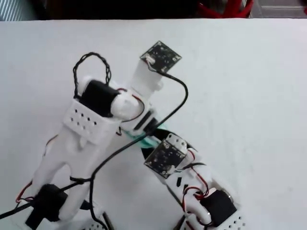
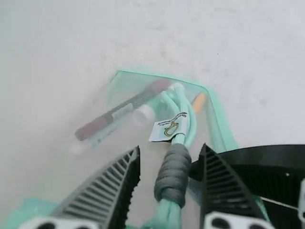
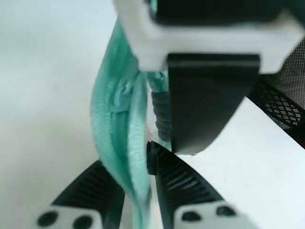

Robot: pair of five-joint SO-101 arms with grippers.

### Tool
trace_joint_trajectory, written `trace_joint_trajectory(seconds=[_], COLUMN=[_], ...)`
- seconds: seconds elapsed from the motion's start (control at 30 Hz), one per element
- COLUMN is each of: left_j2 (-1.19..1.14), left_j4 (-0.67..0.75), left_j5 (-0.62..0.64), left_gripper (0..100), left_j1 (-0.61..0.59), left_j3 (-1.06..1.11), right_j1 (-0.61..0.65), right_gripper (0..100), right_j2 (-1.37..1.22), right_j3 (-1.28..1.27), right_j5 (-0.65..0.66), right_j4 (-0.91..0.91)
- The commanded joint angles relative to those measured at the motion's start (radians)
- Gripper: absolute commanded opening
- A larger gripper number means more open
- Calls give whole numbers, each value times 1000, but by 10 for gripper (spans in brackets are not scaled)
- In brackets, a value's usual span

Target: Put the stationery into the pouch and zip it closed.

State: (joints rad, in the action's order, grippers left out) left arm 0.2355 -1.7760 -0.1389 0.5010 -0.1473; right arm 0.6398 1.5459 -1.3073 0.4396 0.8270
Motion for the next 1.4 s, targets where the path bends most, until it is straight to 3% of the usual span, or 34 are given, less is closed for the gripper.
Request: trace_joint_trajectory(seconds=[0.0,0.3,0.37,0.53,0.67,0.83,1.13,1.37], left_j2=[16,18,16,16,16,8,7,8], left_j4=[-15,-15,-14,-11,-9,-8,75,364], left_j5=[-37,-129,-127,-55,2,63,137,244], left_gripper=[207,62,20,24,24,24,24,24], left_j1=[2,-79,-79,-76,-76,-76,-179,-274], left_j3=[103,69,14,-204,-397,-543,-529,-310], right_j1=[-35,-39,-39,-41,-54,-166,-196,-193], right_gripper=[19,19,19,19,19,19,19,19], right_j2=[-5,-5,-5,-5,-5,-5,-5,-5], right_j3=[-6,-40,-40,-38,-34,-34,-32,-18], right_j5=[8,8,8,-3,-126,-247,-264,-265], right_j4=[-13,-68,-68,-68,-68,-110,-117,-67])
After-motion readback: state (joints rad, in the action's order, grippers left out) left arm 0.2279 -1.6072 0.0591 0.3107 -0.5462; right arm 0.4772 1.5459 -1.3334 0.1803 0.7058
